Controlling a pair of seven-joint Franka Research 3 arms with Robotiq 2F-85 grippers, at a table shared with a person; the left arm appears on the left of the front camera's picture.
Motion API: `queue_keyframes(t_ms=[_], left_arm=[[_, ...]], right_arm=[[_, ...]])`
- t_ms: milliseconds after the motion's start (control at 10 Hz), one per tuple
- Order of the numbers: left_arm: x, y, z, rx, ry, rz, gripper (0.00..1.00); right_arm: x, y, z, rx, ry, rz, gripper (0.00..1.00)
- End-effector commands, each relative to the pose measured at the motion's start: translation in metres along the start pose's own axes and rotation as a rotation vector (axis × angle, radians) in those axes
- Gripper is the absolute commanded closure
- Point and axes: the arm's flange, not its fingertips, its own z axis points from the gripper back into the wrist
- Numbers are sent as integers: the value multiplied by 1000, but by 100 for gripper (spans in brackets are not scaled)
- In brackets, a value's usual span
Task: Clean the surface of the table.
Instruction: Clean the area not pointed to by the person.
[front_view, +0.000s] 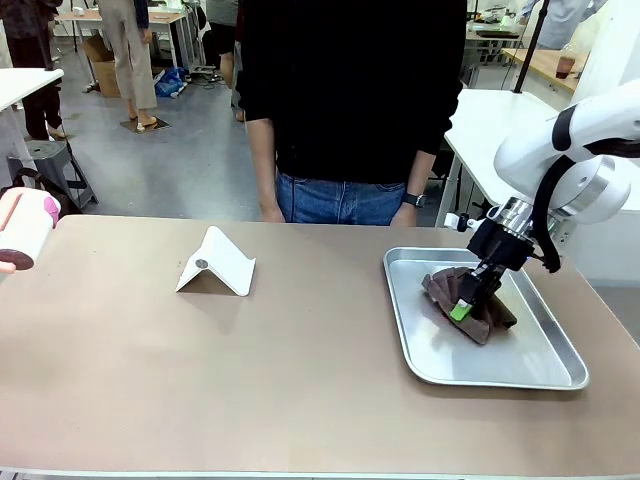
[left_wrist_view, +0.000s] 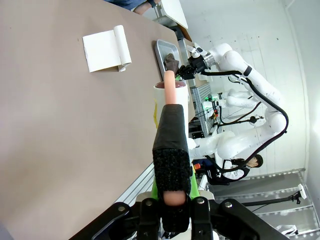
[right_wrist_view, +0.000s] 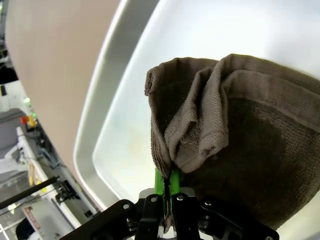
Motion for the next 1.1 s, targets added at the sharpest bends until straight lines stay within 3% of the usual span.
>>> queue_keyframes(t_ms=[0,400,1000], left_arm=[[-2,-5,-2,5,-7,3,78],[-2,-5,-2,5,-7,3,78],[-2,-5,-2,5,-7,3,78]], right_arm=[[6,7,-1,102,-8,38,100],[13,29,-9,172,-22,103,100],[18,36,-23,62,-8,115,100]])
